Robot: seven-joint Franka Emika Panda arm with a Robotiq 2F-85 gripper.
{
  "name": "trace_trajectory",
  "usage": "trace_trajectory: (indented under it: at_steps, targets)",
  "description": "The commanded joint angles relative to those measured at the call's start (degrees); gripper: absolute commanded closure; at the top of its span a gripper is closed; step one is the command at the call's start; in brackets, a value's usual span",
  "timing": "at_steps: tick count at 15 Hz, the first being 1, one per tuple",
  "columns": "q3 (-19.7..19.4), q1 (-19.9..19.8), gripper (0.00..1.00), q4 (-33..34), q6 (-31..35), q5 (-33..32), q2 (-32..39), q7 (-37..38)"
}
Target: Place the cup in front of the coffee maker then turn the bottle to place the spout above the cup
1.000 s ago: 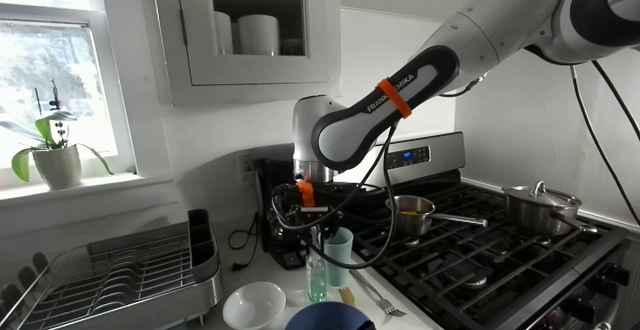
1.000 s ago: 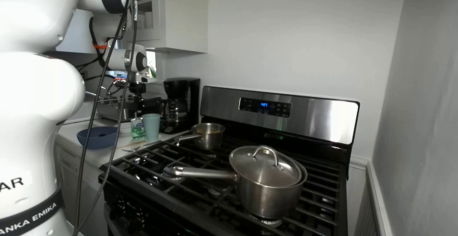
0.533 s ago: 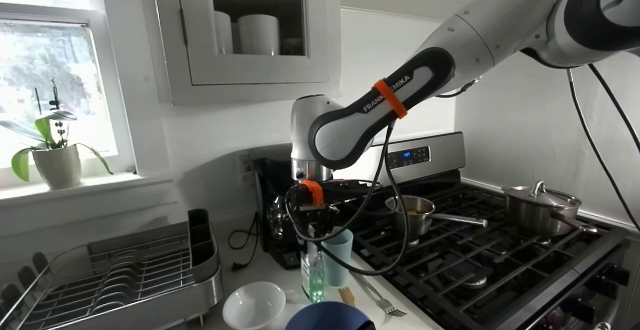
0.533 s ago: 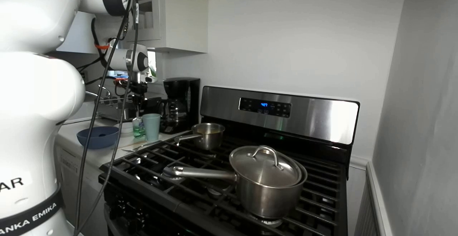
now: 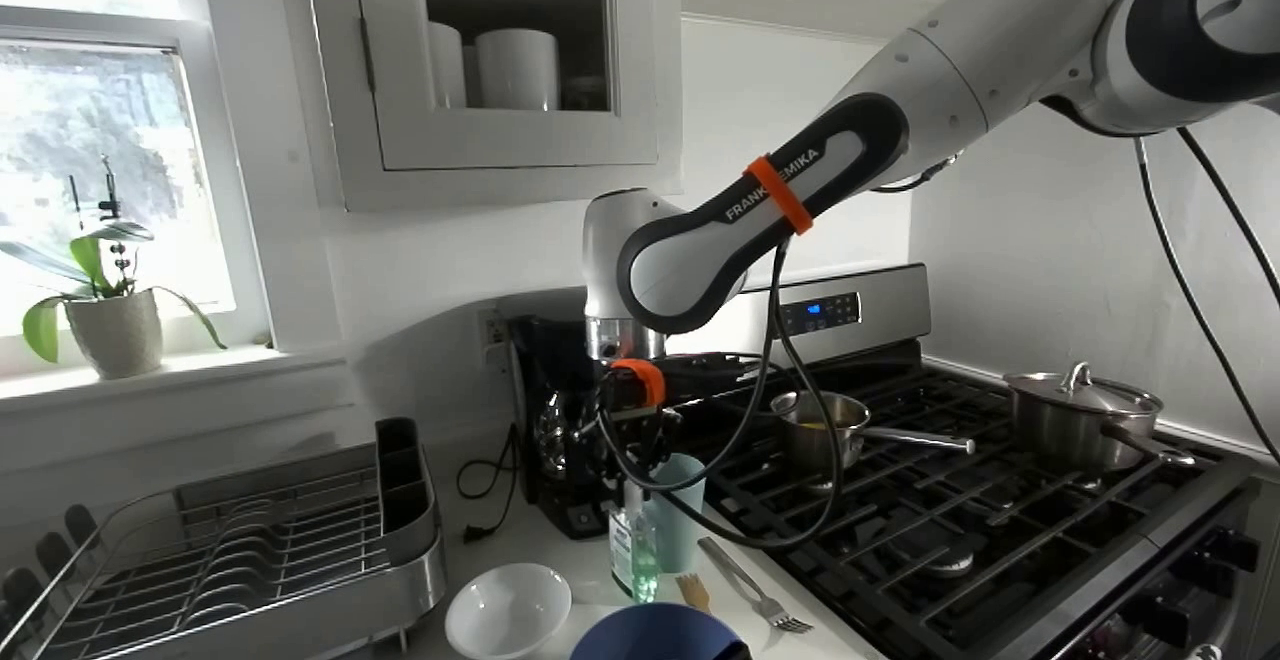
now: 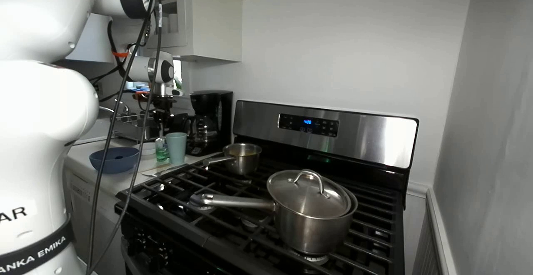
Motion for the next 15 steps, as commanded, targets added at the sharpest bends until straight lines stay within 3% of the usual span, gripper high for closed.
trace_trajectory:
  at_steps: [1,7,9,11,12,15]
  targets:
    - [0.5,-0.3,0.43,2.3,-2.5,0.9,0.5,-3.2]
    - [0.6,0.5,0.03,2.7,-2.3,1.0,-0.9,-2.8]
    - [0.6,0.6,0.0,2.9,-2.1,0.8,-1.3,-2.6]
    - [0.6,0.6,0.0,2.9,-1.9,0.7,-1.7,-2.5]
    - [0.5,0.6,0.16,2.8,-1.9,0.7,-2.0,-2.4]
    - [0.5,0.4,0.37,2.7,-2.0,0.5,-2.2,-2.7]
